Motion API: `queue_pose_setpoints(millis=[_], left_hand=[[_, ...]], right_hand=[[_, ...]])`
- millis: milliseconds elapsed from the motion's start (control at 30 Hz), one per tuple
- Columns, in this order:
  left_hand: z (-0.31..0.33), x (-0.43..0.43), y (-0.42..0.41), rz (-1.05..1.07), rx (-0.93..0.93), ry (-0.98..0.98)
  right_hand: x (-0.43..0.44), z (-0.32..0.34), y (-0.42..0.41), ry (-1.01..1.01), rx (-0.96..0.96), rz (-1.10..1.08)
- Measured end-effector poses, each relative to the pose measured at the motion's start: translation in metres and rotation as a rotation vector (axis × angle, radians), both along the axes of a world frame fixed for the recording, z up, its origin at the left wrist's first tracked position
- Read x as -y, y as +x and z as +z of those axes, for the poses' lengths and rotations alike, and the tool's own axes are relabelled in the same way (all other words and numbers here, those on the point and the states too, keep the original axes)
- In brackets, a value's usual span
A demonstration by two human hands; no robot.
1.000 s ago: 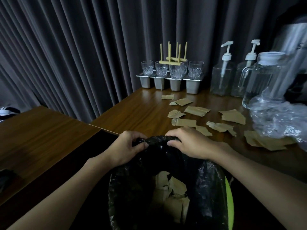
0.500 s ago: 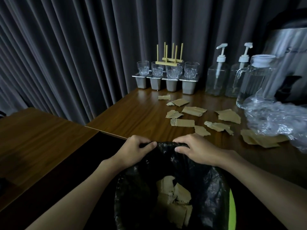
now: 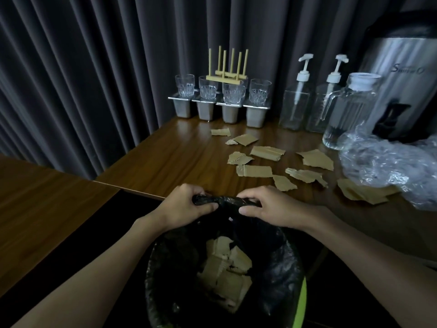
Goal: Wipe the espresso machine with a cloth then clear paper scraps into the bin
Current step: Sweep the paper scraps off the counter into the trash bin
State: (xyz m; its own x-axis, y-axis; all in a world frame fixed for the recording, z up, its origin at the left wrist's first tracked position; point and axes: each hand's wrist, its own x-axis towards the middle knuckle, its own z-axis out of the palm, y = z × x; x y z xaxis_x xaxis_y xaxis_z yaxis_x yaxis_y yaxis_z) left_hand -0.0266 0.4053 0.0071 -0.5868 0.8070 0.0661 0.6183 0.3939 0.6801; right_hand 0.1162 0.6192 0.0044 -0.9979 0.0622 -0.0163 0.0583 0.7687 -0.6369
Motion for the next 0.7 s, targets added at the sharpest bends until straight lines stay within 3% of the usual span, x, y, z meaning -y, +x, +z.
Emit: queue_pose_setpoints(millis=[133,267,333,433,567,700], left_hand=[[-0.004,0.005,-0.006,-0.014,-0.009,-0.001],[-0.006,0.005,-0.007,-0.010,-0.002,-0.012],[-0.007,0.004,-0.008,0.000,0.022,-0.017],[-0.008,0.003,-0.010,0.015,0.035,-0.028],[-0.009,0.001,-0.014,0.013,0.025,-0.045],[-0.008,0.002,-0.014,0.012,0.025,-0.049]], right_hand=[[-0.011,-0.005,-0.014,-0.090,-0.045,-0.066],[-0.033,-0.021,-0.026,0.355,-0.006,-0.282],[-0.036,-0.027,-0.028,0.456,0.031,-0.286],[-0.033,-0.031,-0.026,0.568,-0.073,-0.265],[-0.028,-0.022,-0.024,0.560,-0.188,-0.272],[-0.027,-0.013,-0.021,0.547,-0.113,-0.297]])
